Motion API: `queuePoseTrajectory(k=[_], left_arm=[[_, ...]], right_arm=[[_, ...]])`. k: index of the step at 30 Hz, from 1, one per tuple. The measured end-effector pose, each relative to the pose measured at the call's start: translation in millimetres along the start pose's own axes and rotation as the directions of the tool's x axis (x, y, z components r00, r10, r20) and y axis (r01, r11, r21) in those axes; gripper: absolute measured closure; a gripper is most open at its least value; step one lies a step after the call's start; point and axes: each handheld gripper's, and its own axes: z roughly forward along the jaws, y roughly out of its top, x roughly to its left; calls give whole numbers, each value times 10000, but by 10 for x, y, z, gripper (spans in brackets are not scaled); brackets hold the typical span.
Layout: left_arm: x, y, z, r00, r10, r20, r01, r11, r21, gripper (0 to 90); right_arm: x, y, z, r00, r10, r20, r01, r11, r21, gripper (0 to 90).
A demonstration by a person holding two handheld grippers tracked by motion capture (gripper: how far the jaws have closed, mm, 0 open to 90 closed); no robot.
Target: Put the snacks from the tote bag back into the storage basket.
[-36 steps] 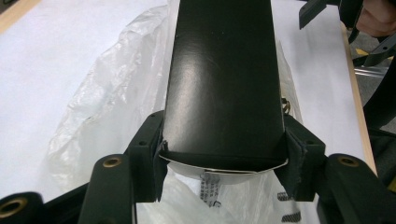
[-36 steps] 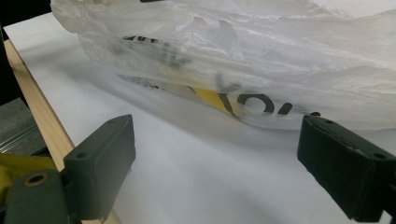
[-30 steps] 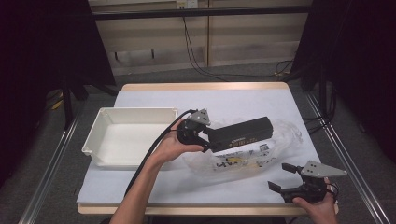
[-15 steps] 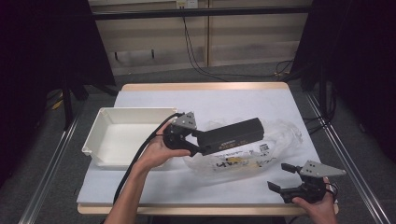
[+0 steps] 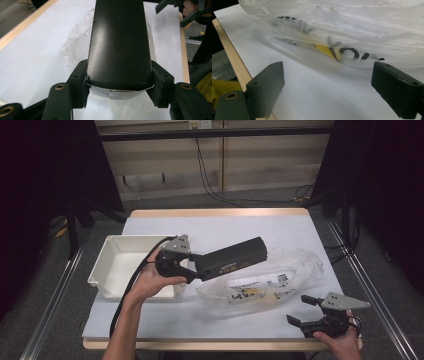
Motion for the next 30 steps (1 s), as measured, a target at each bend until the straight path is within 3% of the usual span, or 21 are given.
queuePoseTrajectory(k=[12, 19, 24, 28, 30], left_arm=[[60, -82, -297, 9995, -40, -320, 35, 9999, -138, 430], [103, -146, -501, 9978, -206, -635, 183, 9992, -362, 430], [148, -185, -557, 9971, -414, -632, 382, 9980, -504, 430], [229, -223, -610, 9955, -456, -835, 423, 9983, -407, 430], [256, -265, -654, 9959, -362, -834, 354, 9993, -105, 431]], right_arm=[[-5, -4, 3, 10000, 44, 19, -44, 10000, -4, 108], [-1, -6, -3, 10000, 49, 6, -49, 10000, -2, 108], [6, -8, 9, 10000, -23, -45, 24, 10000, 68, 108], [3, -4, 19, 10000, 6, -6, -6, 10000, 99, 107], [6, -2, 19, 10000, -12, 9, 12, 10000, 97, 107]])
